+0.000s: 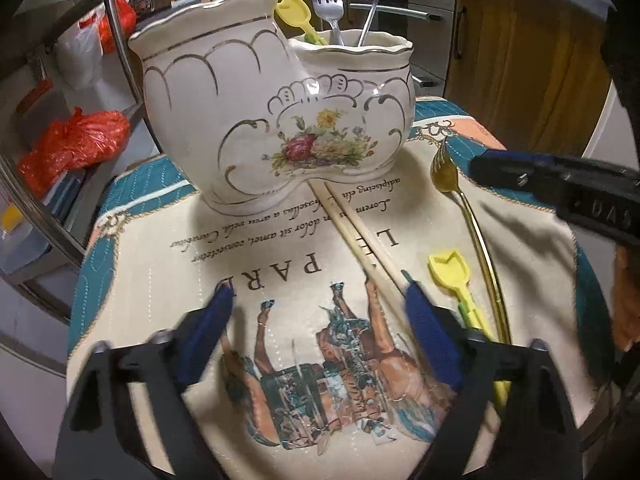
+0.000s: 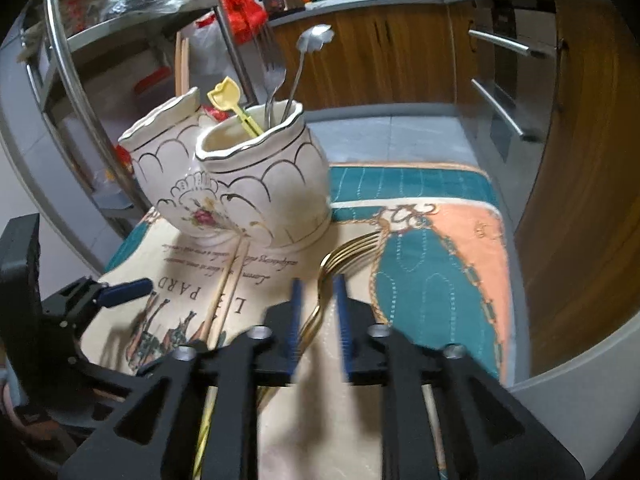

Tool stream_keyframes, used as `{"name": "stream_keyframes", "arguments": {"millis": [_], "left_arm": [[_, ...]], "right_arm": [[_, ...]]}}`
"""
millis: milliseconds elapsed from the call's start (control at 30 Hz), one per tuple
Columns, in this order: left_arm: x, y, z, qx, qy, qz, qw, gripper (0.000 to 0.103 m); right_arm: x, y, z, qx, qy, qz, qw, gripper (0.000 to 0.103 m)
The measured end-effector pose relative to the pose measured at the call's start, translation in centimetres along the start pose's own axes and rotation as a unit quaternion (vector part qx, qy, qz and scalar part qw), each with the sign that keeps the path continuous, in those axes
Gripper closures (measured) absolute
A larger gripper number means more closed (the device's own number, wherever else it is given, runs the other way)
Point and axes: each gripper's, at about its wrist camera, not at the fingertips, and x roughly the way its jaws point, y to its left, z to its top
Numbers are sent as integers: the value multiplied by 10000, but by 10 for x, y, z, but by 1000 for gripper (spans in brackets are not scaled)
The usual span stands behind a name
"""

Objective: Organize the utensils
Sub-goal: 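Grasp a fourth chopstick with left tool while right grasps a gold fork, then carry chopstick over tall pot with left while right carries gold fork over short pot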

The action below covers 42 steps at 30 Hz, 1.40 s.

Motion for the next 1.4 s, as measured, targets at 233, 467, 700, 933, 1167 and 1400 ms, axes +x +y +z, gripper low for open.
{"name": "stream_keyframes", "arguments": {"millis": [233,467,700,933,1167,1400], "left_arm": [[1,-10,3,65,133,-347,9993,51],[0,0,2,170,114,-500,9985,86],[-7,29,-5,183,193,-831,9962,98],[-22,40,-15,526,242,-914,9941,98],[-49,42,-24,938,-298,-1046,9896,98],[-72,47,-27,1023,-1158,-1251,9800,98]], "right_arm": [[26,8,7,-98,298,-218,9993,75],[43,7,9,-76,467,-384,9981,94],[30,1,5,88,324,-181,9993,96],[-4,3,3,49,-115,-115,9999,97],[-52,15,0,-213,-875,-9,9959,98],[-85,34,-5,-665,-1476,-33,9868,99]]}}
